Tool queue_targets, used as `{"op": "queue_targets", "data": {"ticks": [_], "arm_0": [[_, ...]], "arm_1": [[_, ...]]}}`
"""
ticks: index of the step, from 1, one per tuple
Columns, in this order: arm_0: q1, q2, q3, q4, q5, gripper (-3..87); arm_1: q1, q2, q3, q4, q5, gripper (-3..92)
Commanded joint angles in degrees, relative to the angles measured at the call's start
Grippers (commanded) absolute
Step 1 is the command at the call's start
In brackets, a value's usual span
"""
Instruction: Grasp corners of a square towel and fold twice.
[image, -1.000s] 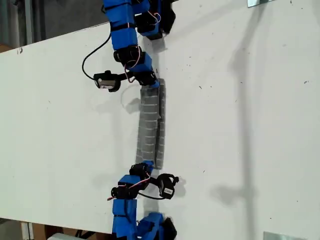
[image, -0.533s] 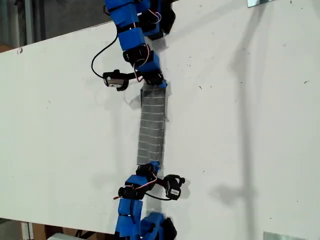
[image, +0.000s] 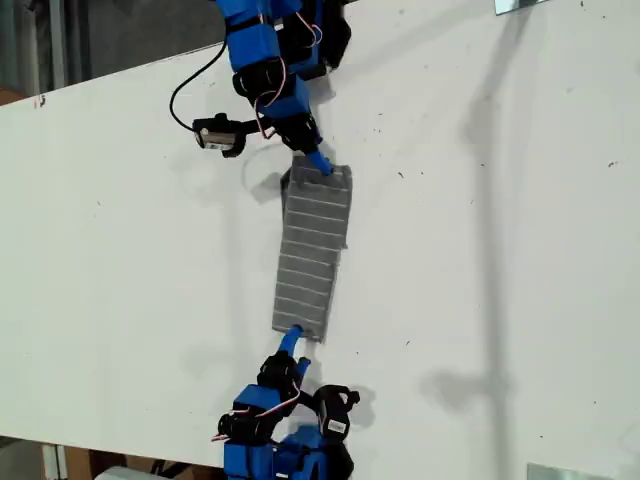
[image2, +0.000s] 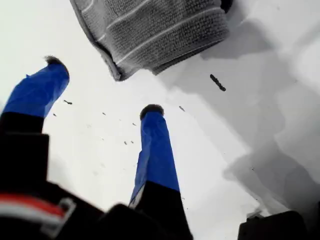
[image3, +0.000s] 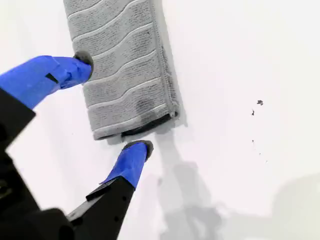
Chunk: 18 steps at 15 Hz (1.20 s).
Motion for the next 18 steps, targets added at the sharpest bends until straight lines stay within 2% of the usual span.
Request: {"op": "queue_targets", "data": {"ticks": [1, 3, 5, 9, 10, 12, 13, 14, 16, 18], "arm_0": [[-7.65, 16.61, 10.02, 0.18, 2.46, 30.7], [-10.99, 23.91, 19.34, -2.29, 3.34, 31.0], [-12.22, 23.99, 22.50, -3.87, 3.34, 31.1], [-18.63, 32.08, 31.20, -2.90, 6.06, 30.9], [-19.78, 33.13, 32.96, -2.81, 6.50, 30.8], [-21.71, 32.61, 35.16, -4.39, 7.82, 30.8], [-23.03, 32.43, 35.51, -4.57, 9.05, 30.7], [-23.91, 32.26, 35.42, -4.66, 10.11, 30.6], [-26.02, 32.08, 35.77, -4.92, 10.99, 30.4], [-26.02, 32.08, 36.30, -5.27, 10.02, 30.3]], "arm_1": [[4.57, 9.58, 2.55, 2.29, -2.02, 32.4], [5.36, 5.62, 5.54, -2.99, -1.49, 33.1], [6.15, -12.13, 1.32, -7.65, -0.53, 34.6], [11.78, -33.66, -8.00, -9.84, -2.37, 32.4], [12.30, -36.56, -10.72, -8.44, -2.72, 26.1], [12.57, -42.80, -15.64, -6.24, -3.69, 5.3], [12.22, -42.10, -14.94, -6.24, -3.16, -0.1], [11.60, -39.73, -12.66, -6.24, -2.02, -0.2], [7.91, -28.74, -4.83, -2.81, 5.89, -0.2], [-0.70, -14.85, -2.99, 8.26, 17.05, -0.2]]}}
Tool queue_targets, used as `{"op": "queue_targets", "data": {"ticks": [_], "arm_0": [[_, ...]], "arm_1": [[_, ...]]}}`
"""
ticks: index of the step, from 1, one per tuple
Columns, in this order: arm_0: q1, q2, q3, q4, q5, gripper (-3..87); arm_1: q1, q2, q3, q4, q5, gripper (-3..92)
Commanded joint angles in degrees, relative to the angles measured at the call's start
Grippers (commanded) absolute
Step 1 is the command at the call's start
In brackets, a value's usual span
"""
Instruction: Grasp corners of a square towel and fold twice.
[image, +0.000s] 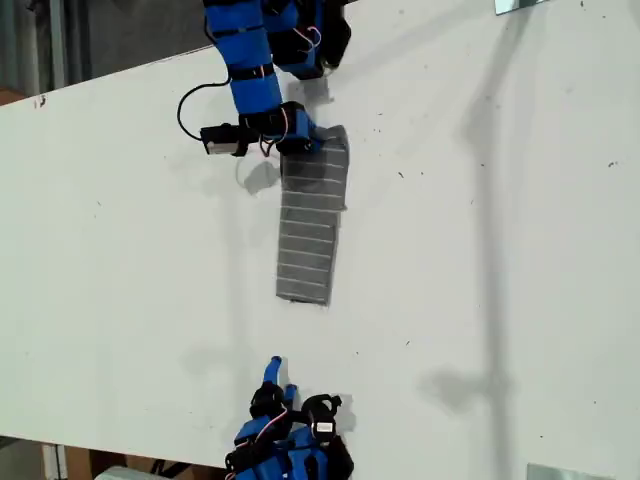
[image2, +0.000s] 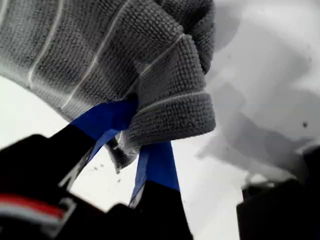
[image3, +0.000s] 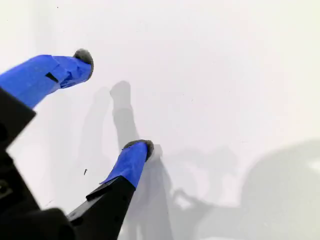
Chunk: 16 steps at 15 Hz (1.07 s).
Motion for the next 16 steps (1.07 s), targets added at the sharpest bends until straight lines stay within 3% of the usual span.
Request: {"op": "queue_targets", "data": {"ticks": [1, 4, 10, 13, 16], "arm_0": [[-0.62, -0.09, -0.18, -0.88, -0.62, 30.3], [-0.62, 0.00, 0.09, -0.88, -1.49, 30.2], [-1.14, 0.09, 0.35, -0.62, -1.93, 30.2], [-1.14, 0.26, 0.44, -0.53, -1.85, 30.2], [-1.05, 0.53, 0.53, -0.35, -1.93, 30.2]], "arm_1": [[-8.00, 13.71, -1.58, 10.63, 10.28, -0.2], [-12.04, 18.46, -12.30, 19.95, 12.74, -0.2], [-4.04, -0.70, -43.15, 7.65, -16.44, -0.2], [-0.53, -20.83, -65.39, 8.61, -24.96, -0.2], [2.64, -33.57, -74.36, 5.10, -31.20, -0.2]]}}
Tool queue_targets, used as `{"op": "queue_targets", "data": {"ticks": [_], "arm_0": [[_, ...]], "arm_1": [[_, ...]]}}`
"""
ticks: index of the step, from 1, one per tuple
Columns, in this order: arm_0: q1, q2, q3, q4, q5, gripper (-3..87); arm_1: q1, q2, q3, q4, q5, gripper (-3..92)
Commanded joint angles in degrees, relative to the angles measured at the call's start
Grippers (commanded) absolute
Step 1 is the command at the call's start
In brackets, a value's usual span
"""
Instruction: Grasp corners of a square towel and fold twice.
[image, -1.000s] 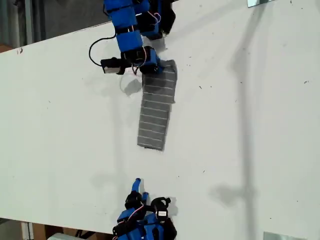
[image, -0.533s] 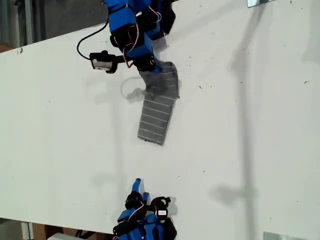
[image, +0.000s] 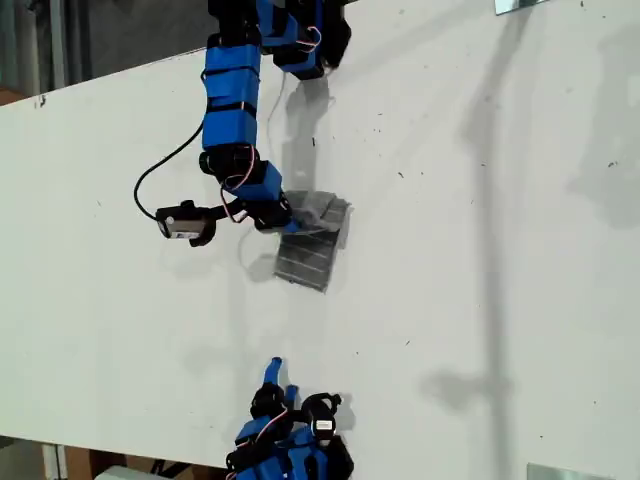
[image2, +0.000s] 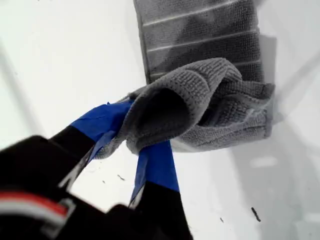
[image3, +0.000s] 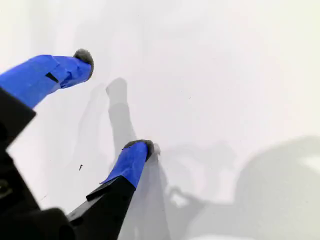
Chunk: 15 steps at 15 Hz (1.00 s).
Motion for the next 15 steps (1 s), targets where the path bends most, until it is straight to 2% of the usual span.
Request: {"op": "queue_targets", "data": {"ticks": [1, 2, 3, 4, 5, 7, 9, 11, 13, 14, 15], "arm_0": [[-0.62, 0.53, -0.35, -0.26, -0.62, 30.2], [-0.70, 0.53, -0.26, -0.26, -0.62, 30.2], [-0.62, 0.53, -0.26, -0.35, -0.35, 30.2], [-0.53, 0.53, -0.26, -0.35, -0.09, 30.2], [-0.53, 0.53, -0.26, -0.44, 0.09, 30.2], [-0.53, 0.53, -0.26, -0.44, 0.00, 30.2], [-0.62, 0.53, -0.26, -0.44, -0.09, 30.1], [-0.70, 0.70, -0.26, -0.44, -0.09, 30.0], [-0.53, 0.88, -0.26, -0.35, 0.09, 30.0], [-0.53, 0.88, -0.26, -0.35, 0.35, 30.0], [-0.44, 0.97, -0.18, -0.35, 0.26, 30.0]], "arm_1": [[1.05, -6.24, -9.23, -2.64, -4.75, -0.2], [1.05, -9.40, -11.07, -3.69, -6.33, -0.2], [1.14, -11.60, -12.13, -4.04, -6.59, 9.4], [1.23, -12.22, -12.92, -4.92, -7.56, 34.6], [1.14, -11.25, -16.61, -2.72, -9.49, 39.3], [2.90, 1.85, -18.19, -0.70, -12.13, 41.2], [6.06, 18.37, -9.05, 0.35, -12.22, 40.8], [5.98, 36.83, 20.74, -9.58, -7.91, 40.4], [1.32, 49.66, 50.36, -22.24, 1.14, 39.8], [-0.97, 56.16, 61.61, -26.37, 6.15, 39.0], [-2.20, 62.84, 69.08, -24.87, 11.51, 38.0]]}}
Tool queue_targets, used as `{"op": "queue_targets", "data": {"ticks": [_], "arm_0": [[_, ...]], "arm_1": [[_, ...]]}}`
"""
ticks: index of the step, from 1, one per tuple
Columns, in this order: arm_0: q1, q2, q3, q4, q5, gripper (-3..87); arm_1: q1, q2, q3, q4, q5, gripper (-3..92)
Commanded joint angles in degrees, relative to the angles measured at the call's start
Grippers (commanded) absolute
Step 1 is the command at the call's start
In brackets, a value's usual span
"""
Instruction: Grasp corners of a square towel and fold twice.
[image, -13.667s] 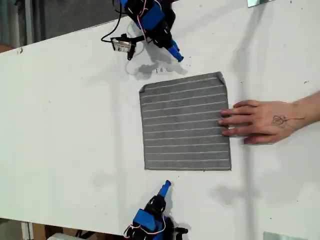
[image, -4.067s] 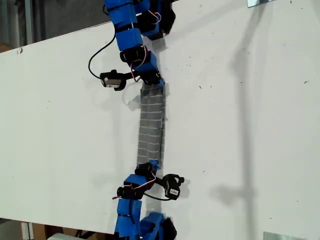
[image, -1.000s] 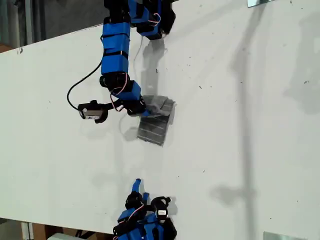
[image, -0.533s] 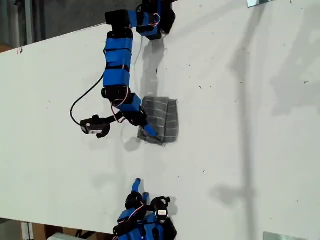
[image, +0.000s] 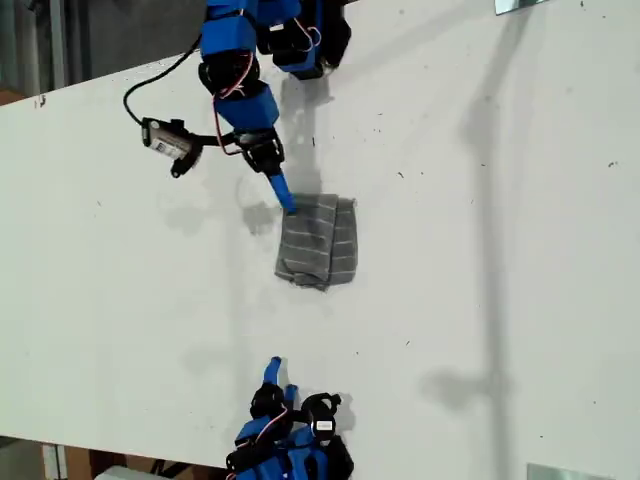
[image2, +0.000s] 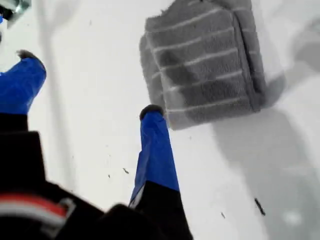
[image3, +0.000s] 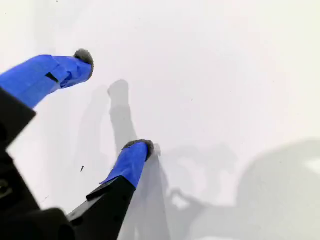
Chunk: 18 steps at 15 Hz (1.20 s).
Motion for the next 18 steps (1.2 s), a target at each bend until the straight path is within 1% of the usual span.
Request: {"op": "queue_targets", "data": {"ticks": [1, 3, 4, 5, 6, 8, 9, 10, 11, 12, 13, 14, 15, 16, 18], "arm_0": [[-0.44, 1.32, -0.09, 0.18, 0.00, 30.1], [0.79, 10.55, 2.37, 3.25, 1.93, 31.1], [3.43, 21.53, 4.75, 9.05, 0.53, 31.6], [9.23, 34.28, 7.65, 11.78, 0.00, 32.8], [13.27, 38.32, 8.96, 13.10, -2.72, 34.3], [18.63, 38.32, 9.14, 13.36, -5.98, 34.4], [21.53, 38.23, 9.14, 13.45, -7.91, 33.3], [26.28, 38.23, 9.84, 12.66, -12.13, 26.0], [30.85, 38.23, 10.37, 11.87, -12.66, 19.7], [35.24, 38.23, 10.46, 11.78, -9.76, 18.9], [38.23, 38.23, 10.46, 11.87, -2.81, 18.9], [39.99, 38.23, 10.46, 11.87, 5.27, 18.9], [40.34, 38.23, 10.37, 11.69, 18.19, 18.9], [40.08, 38.23, 10.46, 11.34, 20.39, 18.7], [39.99, 38.23, 10.46, 11.43, 19.86, 17.5]], "arm_1": [[-3.08, 16.70, 16.17, 2.37, 10.63, 37.7], [-6.15, 30.59, 21.71, 10.02, 16.96, 38.8], [-7.56, 39.20, 25.40, 13.10, 19.42, 37.3], [-8.35, 50.10, 29.71, 17.31, 21.01, 33.6], [-8.96, 51.94, 31.55, 20.04, 23.29, 31.3], [-10.20, 52.21, 34.72, 20.21, 27.51, 29.1], [-11.25, 52.21, 36.12, 22.50, 33.05, 28.6], [-13.89, 52.12, 36.91, 24.70, 36.56, 27.9], [-15.38, 52.21, 36.04, 25.49, 34.63, 27.6], [-15.82, 52.21, 35.77, 25.75, 33.49, 27.5], [-15.03, 52.21, 35.77, 26.46, 30.32, 27.4], [-14.06, 52.21, 35.77, 28.04, 21.53, 27.3], [-13.80, 52.29, 35.86, 27.95, 21.09, 26.1], [-13.62, 52.29, 35.86, 27.95, 21.09, 24.9], [-13.54, 52.29, 35.86, 27.95, 21.09, 24.2]]}}
